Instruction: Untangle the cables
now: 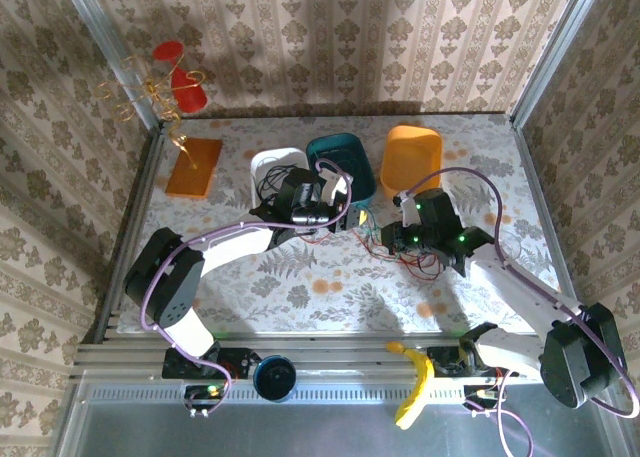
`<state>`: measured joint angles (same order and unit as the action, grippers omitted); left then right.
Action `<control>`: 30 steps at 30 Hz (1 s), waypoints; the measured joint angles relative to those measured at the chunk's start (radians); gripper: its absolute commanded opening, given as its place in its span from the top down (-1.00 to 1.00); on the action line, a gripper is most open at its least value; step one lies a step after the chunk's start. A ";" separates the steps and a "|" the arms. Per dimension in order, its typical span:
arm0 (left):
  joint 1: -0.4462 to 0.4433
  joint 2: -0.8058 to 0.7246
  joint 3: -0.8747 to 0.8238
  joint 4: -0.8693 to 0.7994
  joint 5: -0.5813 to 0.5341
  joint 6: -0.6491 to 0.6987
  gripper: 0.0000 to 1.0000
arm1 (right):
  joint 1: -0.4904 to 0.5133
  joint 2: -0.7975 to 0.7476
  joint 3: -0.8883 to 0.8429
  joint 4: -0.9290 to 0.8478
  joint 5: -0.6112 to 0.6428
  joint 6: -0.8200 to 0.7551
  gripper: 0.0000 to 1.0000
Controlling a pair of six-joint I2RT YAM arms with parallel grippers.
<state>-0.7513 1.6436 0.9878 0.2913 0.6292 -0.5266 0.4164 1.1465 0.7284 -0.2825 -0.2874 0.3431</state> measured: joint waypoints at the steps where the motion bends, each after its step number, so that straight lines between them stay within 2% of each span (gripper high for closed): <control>1: 0.000 0.000 0.001 0.000 0.005 -0.001 1.00 | 0.002 0.004 0.000 -0.006 0.018 0.000 1.00; 13: -0.035 0.000 0.089 0.003 0.166 -0.039 1.00 | 0.017 0.065 0.062 -0.066 0.282 0.018 1.00; 20: -0.050 0.000 0.098 -0.008 0.194 -0.039 1.00 | 0.010 0.076 0.077 -0.093 0.380 0.061 1.00; 24: -0.032 -0.013 0.076 -0.031 0.175 -0.030 1.00 | -0.059 0.031 0.060 -0.083 0.367 0.103 1.00; 30: 0.017 -0.080 0.009 -0.069 0.061 -0.010 1.00 | -0.137 -0.119 -0.028 -0.002 0.203 0.151 1.00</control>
<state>-0.7345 1.5631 0.9970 0.2226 0.6899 -0.5369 0.2790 1.0279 0.7002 -0.2840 -0.0841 0.4946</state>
